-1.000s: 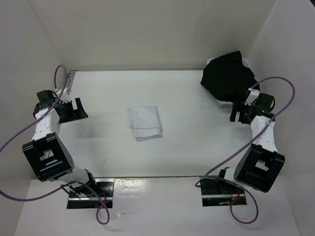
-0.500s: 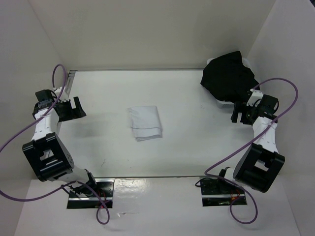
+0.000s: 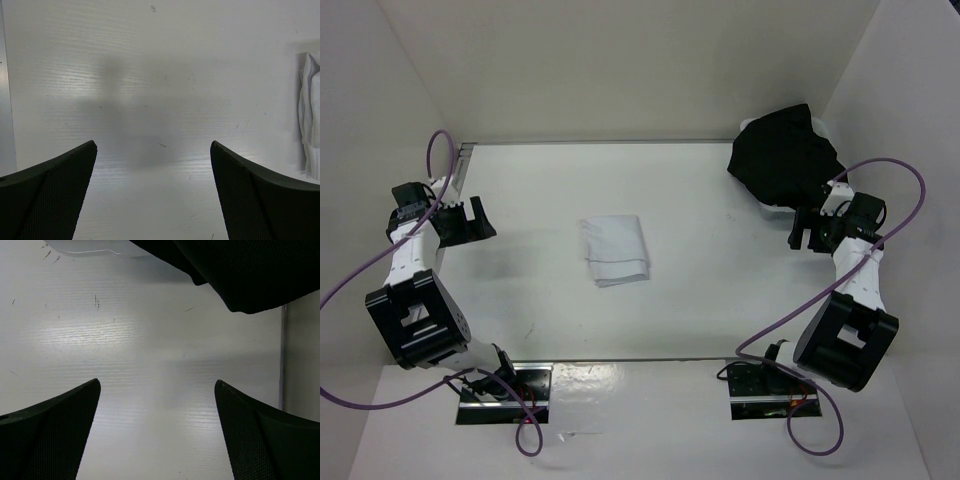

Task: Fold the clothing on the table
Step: Fold the skirt

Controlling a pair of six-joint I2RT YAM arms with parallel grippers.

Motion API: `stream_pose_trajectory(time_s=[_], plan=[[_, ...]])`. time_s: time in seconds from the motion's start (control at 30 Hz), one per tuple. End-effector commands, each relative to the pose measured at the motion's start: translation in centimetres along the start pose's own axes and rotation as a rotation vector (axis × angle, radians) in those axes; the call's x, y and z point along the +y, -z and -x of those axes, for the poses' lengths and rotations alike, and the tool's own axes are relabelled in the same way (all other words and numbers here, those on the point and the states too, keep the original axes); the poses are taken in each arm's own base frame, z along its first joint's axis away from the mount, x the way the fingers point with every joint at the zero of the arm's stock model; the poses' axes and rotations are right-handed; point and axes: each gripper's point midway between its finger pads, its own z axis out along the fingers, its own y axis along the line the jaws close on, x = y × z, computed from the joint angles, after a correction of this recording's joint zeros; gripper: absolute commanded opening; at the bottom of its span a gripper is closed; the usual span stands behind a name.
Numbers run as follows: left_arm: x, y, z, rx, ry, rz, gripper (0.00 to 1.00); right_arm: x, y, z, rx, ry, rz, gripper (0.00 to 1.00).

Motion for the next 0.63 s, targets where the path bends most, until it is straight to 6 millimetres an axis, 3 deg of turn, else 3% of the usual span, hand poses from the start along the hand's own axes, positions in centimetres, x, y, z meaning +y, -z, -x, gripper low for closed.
stream_pose_trajectory(time_s=[0.0, 0.6], plan=[[-0.44, 0.08, 1.13, -0.031, -0.021, -0.029, 1.0, 0.16, 0.27, 1.14, -0.054, 0.035, 0.007, 0.99], [-0.72, 0.08, 1.18, -0.034, -0.03, -0.047, 1.0, 0.2, 0.72, 1.31, -0.063, 0.059, 0.004, 0.99]])
